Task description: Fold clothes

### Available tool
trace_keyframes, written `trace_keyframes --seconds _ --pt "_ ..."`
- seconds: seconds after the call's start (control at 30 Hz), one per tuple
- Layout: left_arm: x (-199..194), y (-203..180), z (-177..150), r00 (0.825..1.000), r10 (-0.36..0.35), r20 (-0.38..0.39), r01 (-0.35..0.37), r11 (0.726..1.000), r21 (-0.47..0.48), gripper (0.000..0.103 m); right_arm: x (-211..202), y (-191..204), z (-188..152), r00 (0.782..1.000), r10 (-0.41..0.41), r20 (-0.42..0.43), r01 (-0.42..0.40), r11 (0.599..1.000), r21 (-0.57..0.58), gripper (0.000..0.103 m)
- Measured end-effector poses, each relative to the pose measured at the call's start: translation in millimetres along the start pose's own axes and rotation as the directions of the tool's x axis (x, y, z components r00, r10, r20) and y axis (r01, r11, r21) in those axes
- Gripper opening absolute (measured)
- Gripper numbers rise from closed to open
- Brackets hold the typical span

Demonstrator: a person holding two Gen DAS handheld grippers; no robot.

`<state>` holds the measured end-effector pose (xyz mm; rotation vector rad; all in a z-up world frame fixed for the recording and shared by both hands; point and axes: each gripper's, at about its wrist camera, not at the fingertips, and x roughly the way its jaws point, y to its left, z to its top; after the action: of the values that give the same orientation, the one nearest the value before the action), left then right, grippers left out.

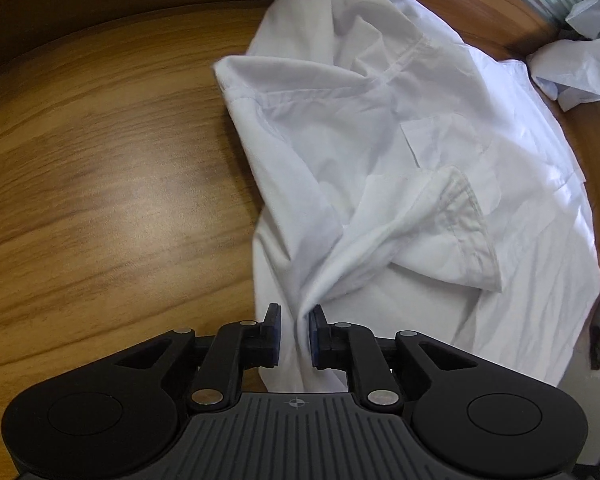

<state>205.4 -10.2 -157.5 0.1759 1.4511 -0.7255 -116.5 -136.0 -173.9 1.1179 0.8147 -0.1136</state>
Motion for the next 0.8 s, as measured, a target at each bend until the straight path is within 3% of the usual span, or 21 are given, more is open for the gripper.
trace_keyframes --seconds 0.2,0.33,0.53,0.6,0.7,0.8 --pt "-1 -3 -6 1.000 -0.009 -0.030 0.009 0.999 -0.032 0.019 26 -26 21 0.992 0.016 -0.128 0.008 0.982 0.188 0.030" --pt "1 -2 -8 0.999 -0.013 -0.044 0.010 0.998 -0.059 0.020 45 -29 41 0.971 0.016 -0.237 0.022 0.987 0.157 0.030" --pt "2 0 -11 0.998 -0.019 -0.066 0.012 0.995 -0.100 0.020 53 -45 39 0.953 0.154 -0.260 -0.082 0.960 0.268 0.029" --pt "3 1 -12 0.997 -0.021 -0.073 0.013 0.993 -0.114 0.016 56 -50 38 0.944 0.199 -0.264 -0.114 0.945 0.305 0.007" --pt "-2 15 -11 0.996 -0.065 -0.056 0.054 0.981 -0.186 0.013 60 -58 37 0.926 0.267 -0.266 -0.162 0.919 0.360 0.003" --pt "-8 34 -11 0.992 -0.118 -0.042 0.103 0.957 -0.270 0.011 50 -66 25 0.934 0.334 -0.129 -0.248 0.863 0.440 0.002"
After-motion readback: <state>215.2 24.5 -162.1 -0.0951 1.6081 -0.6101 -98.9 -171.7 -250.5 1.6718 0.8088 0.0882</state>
